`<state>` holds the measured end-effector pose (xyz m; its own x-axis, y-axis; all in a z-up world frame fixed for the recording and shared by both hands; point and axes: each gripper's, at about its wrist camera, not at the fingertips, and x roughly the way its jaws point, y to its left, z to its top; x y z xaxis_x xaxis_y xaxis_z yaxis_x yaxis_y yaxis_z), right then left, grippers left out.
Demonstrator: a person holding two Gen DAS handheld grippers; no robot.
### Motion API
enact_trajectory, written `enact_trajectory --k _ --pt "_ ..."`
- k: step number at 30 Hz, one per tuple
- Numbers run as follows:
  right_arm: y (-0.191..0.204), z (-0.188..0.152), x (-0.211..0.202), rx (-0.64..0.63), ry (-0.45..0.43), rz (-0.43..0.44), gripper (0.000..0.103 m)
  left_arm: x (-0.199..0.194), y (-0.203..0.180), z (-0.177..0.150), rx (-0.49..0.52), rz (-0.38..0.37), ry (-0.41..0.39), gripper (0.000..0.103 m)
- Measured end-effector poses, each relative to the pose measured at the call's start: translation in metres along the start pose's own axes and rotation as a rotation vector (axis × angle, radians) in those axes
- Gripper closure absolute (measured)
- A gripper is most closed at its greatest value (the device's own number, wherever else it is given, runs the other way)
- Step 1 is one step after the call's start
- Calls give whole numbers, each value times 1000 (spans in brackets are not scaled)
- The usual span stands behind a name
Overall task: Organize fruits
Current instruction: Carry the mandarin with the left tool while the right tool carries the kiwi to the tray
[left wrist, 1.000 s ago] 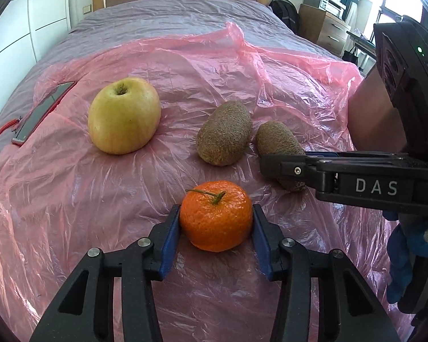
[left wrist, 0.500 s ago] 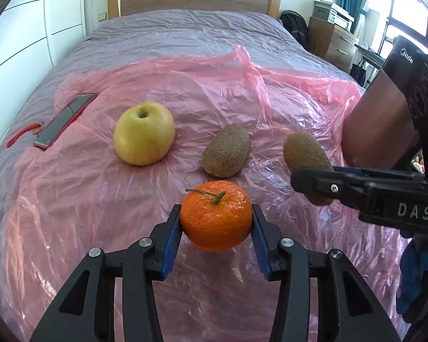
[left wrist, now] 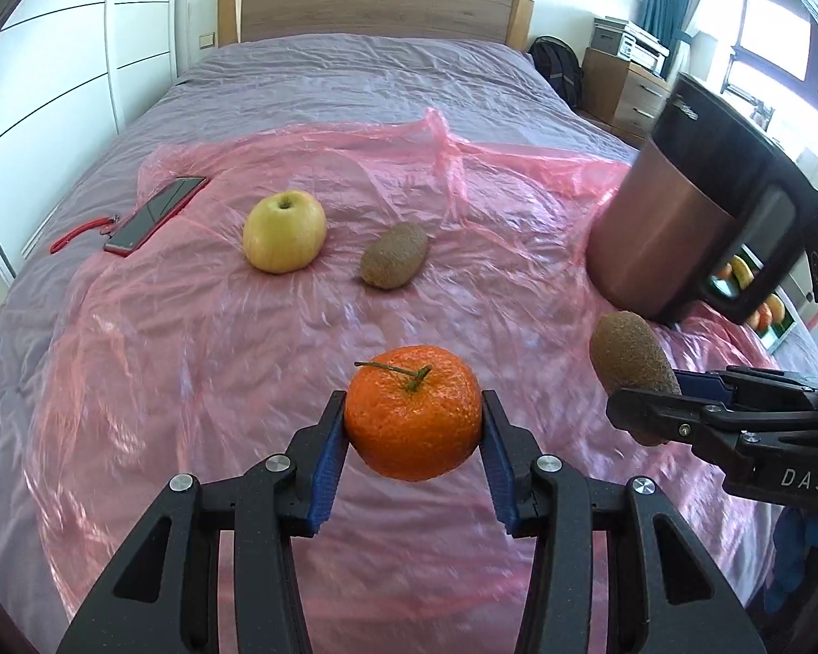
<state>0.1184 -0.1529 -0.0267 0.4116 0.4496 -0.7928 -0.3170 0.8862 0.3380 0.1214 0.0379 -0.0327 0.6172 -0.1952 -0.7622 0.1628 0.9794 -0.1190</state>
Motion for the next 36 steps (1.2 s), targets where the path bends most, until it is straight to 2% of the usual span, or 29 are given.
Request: enact_trajectory --k 9,19,36 --pt "-11 -37 -59 -16 -17 -75 71 -33 -38 -16 37 -80 -14 62" --pt "-51 -62 -108 41 -46 -182 71 -54 -82 -25 93 -165 -10 62" --pt "-146 -68 -155 173 -97 -315 71 -30 -182 -19 244 -323 55 62"
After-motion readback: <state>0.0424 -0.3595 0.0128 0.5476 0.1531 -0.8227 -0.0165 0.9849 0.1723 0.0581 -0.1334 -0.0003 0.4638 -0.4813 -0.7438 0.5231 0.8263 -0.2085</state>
